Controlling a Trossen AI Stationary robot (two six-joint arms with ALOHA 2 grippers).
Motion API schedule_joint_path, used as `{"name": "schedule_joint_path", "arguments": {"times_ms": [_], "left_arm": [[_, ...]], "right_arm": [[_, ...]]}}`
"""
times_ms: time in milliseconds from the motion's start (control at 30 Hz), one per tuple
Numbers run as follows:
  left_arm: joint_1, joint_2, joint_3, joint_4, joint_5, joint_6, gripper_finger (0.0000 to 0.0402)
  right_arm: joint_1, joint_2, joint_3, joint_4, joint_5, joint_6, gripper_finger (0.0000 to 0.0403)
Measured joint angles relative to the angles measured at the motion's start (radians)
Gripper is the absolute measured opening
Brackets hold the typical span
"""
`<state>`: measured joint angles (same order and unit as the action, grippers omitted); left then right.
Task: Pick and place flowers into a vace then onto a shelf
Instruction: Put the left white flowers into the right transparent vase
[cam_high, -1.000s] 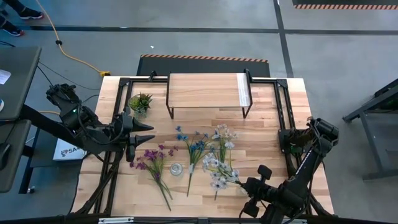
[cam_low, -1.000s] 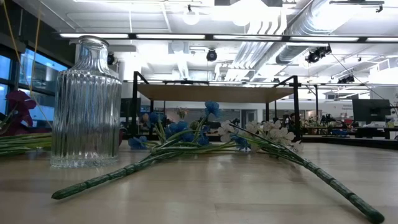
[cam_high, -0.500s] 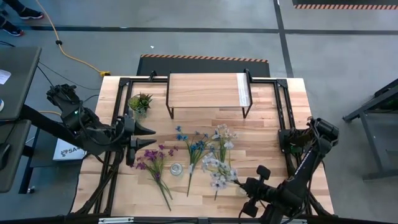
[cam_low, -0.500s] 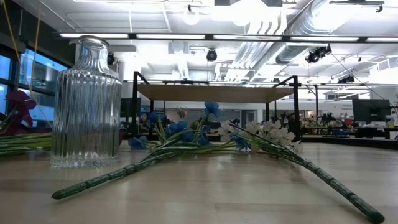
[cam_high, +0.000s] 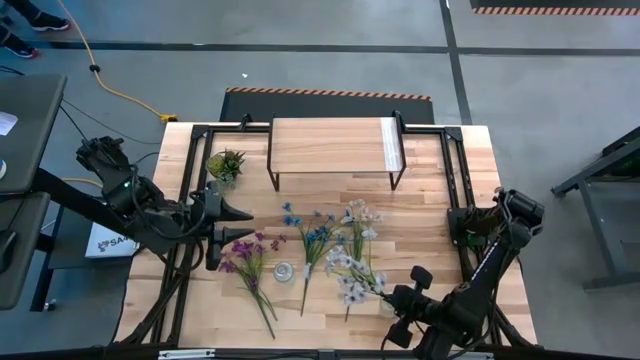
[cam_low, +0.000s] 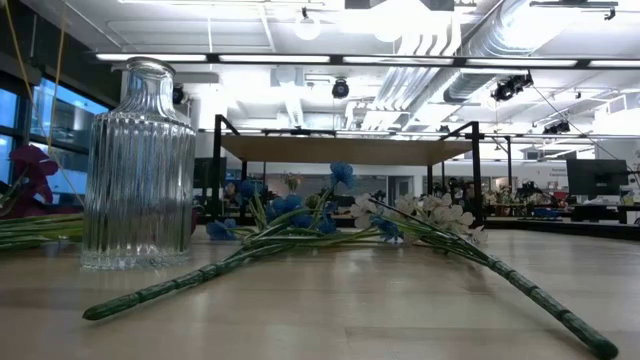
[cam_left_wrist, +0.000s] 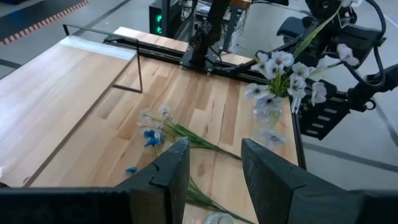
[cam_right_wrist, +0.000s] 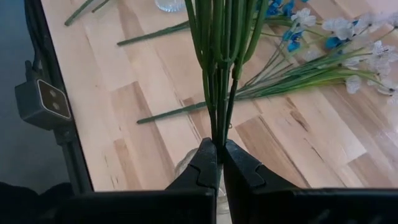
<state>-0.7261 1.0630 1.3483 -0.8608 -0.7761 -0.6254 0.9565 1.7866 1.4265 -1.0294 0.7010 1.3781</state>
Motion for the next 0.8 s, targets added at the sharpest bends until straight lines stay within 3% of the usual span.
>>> {"name": "schedule_joint_path", "arguments": {"times_ms": [500,800], "left_arm": [[0.0,0.0,0.0,0.0,-0.021,0.0,0.0179],[0.0,0.0,0.0,-0.001,-0.03,0.017,0.0179]], "right_arm": [[0.013,-0.003,0.001,0.011,-0.051,0.036,0.0001],[0.024,-0.022,0.001,-0.007,-0.091,0.058,0.0026]]}}
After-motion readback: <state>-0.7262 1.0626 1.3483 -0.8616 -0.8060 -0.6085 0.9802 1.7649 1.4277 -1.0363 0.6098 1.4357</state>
